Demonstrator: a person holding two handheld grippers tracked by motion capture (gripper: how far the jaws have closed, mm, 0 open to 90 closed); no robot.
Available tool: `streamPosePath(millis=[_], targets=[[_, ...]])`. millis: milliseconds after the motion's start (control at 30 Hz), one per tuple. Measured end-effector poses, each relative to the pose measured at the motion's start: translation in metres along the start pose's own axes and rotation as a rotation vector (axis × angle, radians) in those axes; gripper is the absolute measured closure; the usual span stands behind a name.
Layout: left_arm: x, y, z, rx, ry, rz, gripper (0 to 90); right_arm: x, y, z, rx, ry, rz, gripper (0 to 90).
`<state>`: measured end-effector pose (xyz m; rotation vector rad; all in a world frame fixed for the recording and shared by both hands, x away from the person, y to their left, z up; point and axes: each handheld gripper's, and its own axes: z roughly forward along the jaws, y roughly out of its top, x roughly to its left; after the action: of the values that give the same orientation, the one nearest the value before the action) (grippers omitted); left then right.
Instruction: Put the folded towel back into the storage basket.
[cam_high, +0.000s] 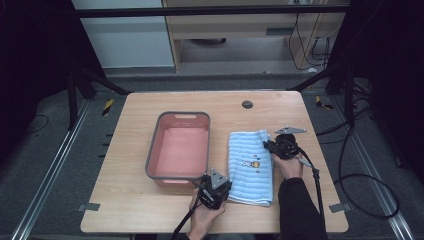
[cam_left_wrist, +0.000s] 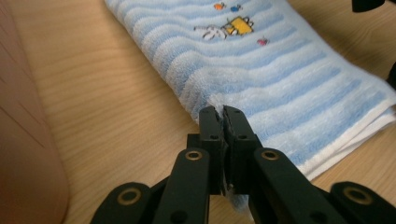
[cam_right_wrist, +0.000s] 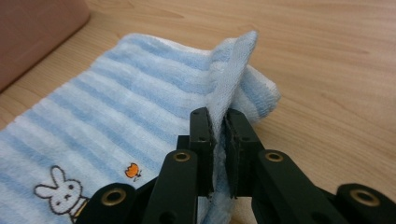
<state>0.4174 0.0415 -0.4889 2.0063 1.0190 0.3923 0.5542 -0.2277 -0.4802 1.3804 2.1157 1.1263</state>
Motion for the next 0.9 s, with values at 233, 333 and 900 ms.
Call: streamPosePath(millis=[233,333,900], targets=[[-0.002,0.014,-0.015,-0.040,-0.002,0.039,87.1,0.007,0.009,-0.014,-0.049,0.009,-0.024,82.9],[-0.004,0.019,-0.023,-0.061,-0.019,0.043,87.1,0.009,0.015,-0.024,-0.082,0.009,-0.025,82.9],[-0.003,0.033,-0.047,-0.110,-0.022,0.071,87.2,0.020,0.035,-0.053,-0.174,0.001,-0.060,83.0]])
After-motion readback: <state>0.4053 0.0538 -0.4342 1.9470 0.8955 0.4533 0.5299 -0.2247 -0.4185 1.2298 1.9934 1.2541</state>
